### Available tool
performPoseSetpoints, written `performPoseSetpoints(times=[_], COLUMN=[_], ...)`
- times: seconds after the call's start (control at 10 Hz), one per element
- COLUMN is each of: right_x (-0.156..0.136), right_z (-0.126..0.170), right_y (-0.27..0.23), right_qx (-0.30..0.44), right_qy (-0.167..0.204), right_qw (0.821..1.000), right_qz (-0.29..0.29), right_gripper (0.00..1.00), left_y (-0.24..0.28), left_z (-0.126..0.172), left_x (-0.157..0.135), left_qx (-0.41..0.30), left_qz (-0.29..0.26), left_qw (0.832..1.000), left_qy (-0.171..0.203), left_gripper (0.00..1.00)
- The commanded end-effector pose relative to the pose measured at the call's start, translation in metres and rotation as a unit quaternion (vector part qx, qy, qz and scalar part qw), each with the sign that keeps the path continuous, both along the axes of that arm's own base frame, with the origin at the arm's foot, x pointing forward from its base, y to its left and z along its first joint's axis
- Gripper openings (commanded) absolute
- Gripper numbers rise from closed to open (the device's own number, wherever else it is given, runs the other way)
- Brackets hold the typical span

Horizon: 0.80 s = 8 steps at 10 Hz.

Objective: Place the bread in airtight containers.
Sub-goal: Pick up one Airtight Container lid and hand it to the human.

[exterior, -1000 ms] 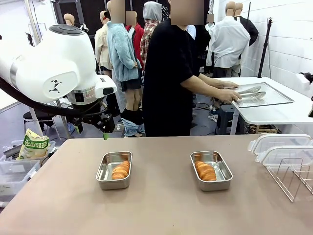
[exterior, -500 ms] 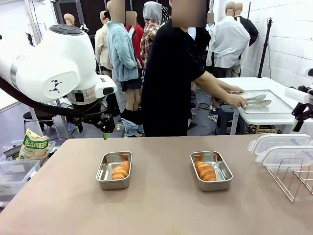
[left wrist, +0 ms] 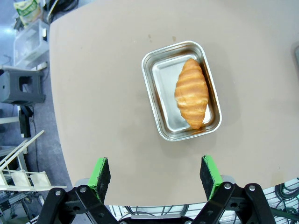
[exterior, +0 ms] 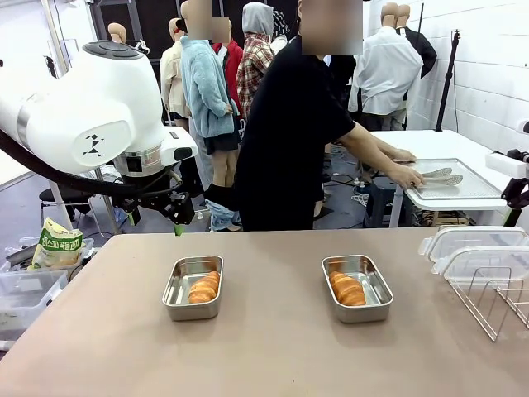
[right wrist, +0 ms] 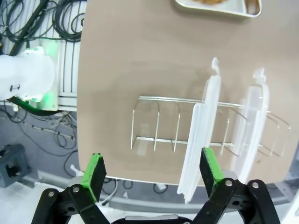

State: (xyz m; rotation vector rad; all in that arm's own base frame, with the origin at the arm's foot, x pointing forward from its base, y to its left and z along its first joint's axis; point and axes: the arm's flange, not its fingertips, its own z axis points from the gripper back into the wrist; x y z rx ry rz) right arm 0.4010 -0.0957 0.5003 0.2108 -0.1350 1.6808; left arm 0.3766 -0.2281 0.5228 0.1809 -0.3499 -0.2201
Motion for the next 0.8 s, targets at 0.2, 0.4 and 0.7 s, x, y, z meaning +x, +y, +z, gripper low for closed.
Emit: performPoseSetpoints(times=[0.2,0.4,0.7], right_x=[0.0014,0.0014,0.0014], right_z=[-0.0042,-0.0042,-0.0042], right_y=[-0.0009,-0.0009,-0.0009], right_qx=[-0.001,-0.001,-0.001], right_qy=[0.007,0.007,0.007], right_qw=[1.000,1.000,1.000], right_qz=[-0.003,-0.003,-0.003], right_gripper=[1.00,1.00,1.00], left_y=[0.0003,0.0003,0.0003], left_z=[0.0007,0.0007,0.0007], left_x=[0.0007,0.0007,0.0007], left_qx=[0.001,0.001,0.001], left_qz=[0.000,0.000,0.000], left_qw=[1.000,1.000,1.000], left_qy=[0.004,0.004,0.004], left_gripper=[1.00,1.00,1.00])
